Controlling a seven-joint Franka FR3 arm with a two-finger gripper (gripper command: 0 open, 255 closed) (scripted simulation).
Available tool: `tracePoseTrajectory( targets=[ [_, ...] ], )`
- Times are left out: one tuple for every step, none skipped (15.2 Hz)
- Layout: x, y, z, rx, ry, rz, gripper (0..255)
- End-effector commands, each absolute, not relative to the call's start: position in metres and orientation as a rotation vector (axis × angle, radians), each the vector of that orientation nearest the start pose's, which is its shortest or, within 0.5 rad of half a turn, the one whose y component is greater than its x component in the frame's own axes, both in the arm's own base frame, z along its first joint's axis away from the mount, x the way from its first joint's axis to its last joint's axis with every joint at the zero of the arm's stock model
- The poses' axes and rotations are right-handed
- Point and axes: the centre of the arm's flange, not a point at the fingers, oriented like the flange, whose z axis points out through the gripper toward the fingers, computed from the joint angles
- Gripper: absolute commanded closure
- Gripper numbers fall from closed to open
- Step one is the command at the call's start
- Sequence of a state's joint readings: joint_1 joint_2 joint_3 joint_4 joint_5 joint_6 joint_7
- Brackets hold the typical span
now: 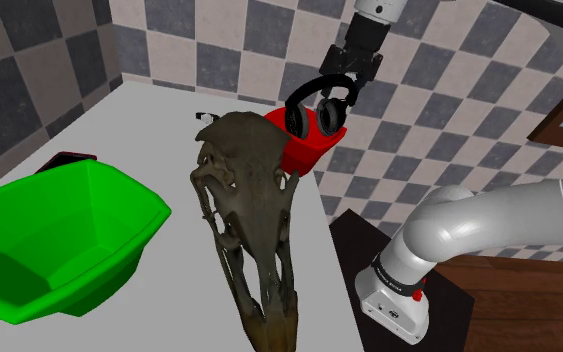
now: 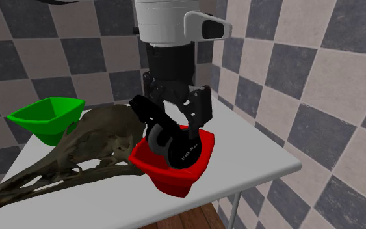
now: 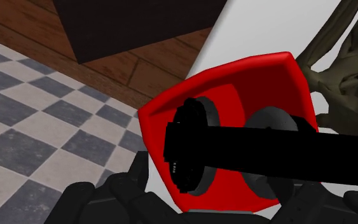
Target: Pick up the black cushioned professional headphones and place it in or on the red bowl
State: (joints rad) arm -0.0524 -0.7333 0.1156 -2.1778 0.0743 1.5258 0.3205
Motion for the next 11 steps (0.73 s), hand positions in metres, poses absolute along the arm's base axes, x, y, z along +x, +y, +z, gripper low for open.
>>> tracePoseTrajectory(
  targets=[
    [0.315,0.044,0.672,-3.099,0.433,-0.120,0],
    [0.314,0.044,0.685,-3.099,0.433,-0.120,0],
    [0.313,0.044,0.696,-3.099,0.433,-0.120,0],
    [0.313,0.044,0.696,-3.099,0.433,-0.120,0],
    [0.313,0.044,0.696,-3.099,0.433,-0.120,0],
    [0.313,0.044,0.696,-3.099,0.433,-0.120,0],
    [0.313,0.044,0.696,-3.099,0.433,-0.120,0],
    [0.313,0.044,0.696,-3.099,0.433,-0.120,0],
    [0.313,0.044,0.696,-3.099,0.433,-0.120,0],
    [0.313,0.044,0.696,-3.099,0.433,-0.120,0],
    [0.313,0.044,0.696,-3.099,0.433,-0.120,0]
  ],
)
